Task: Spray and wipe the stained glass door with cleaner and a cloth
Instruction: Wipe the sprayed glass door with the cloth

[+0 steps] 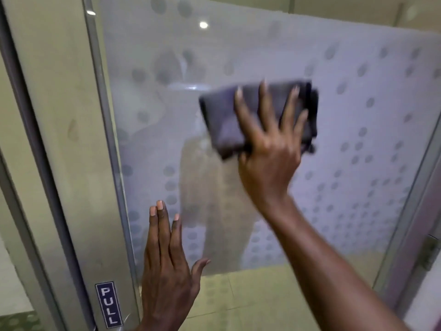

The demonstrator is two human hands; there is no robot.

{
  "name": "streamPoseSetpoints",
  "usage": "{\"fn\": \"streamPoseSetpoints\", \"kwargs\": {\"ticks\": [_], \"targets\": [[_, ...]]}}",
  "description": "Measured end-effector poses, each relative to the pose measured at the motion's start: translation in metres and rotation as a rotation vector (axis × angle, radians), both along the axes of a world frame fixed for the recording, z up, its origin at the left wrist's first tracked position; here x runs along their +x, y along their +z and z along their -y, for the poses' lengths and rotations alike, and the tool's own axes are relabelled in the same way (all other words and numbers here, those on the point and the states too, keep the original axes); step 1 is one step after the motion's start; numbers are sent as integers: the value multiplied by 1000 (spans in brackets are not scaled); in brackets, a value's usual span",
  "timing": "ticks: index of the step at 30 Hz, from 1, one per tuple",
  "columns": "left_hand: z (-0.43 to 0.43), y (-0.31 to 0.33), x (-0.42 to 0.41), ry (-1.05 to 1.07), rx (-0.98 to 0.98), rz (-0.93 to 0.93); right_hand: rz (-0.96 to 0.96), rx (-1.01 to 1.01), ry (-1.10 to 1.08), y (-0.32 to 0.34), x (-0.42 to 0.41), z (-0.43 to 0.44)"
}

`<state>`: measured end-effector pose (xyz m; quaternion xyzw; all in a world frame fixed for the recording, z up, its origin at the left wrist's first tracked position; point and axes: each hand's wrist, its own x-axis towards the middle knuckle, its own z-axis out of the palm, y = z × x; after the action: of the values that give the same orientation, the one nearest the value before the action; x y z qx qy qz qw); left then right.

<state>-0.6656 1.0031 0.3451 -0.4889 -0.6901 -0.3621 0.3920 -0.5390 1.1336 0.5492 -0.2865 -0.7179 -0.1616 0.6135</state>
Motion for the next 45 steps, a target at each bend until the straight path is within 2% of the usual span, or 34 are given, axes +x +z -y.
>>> {"fn": "streamPoseSetpoints", "kwargs": {"ticks": [3,6,11,16,19,23,31,33,35,39,42,45], "targets": [[-1,1,2,29,-10,7,-7,-16,14,76,11,-16],[-2,3,10,46,4,29,9,37,13,71,16,-19],[-21,20,36,-30,30,2,28,63,-26,-58,24,-23],[-41,26,50,-66,-15,-33,104,-131,-63,-217,59,-30],[-45,24,50,-35,-58,-39,170,-144,-55,-252,75,-35],[-45,24,51,-8,-68,-27,87,-149,30,-202,71,-42],[-56,42,72,-18,-74,-61,9,34,64,35,65,-65],[-64,55,77,-45,-49,-54,8,50,64,65,64,-69],[-72,65,80,-60,-34,-49,13,53,52,68,66,-70],[-77,67,79,-37,-38,-66,40,70,48,11,76,-72],[-77,65,76,-32,-42,-79,43,21,23,-70,88,-74],[-78,65,75,-41,-42,-75,77,-111,-11,-168,104,-73]]}}
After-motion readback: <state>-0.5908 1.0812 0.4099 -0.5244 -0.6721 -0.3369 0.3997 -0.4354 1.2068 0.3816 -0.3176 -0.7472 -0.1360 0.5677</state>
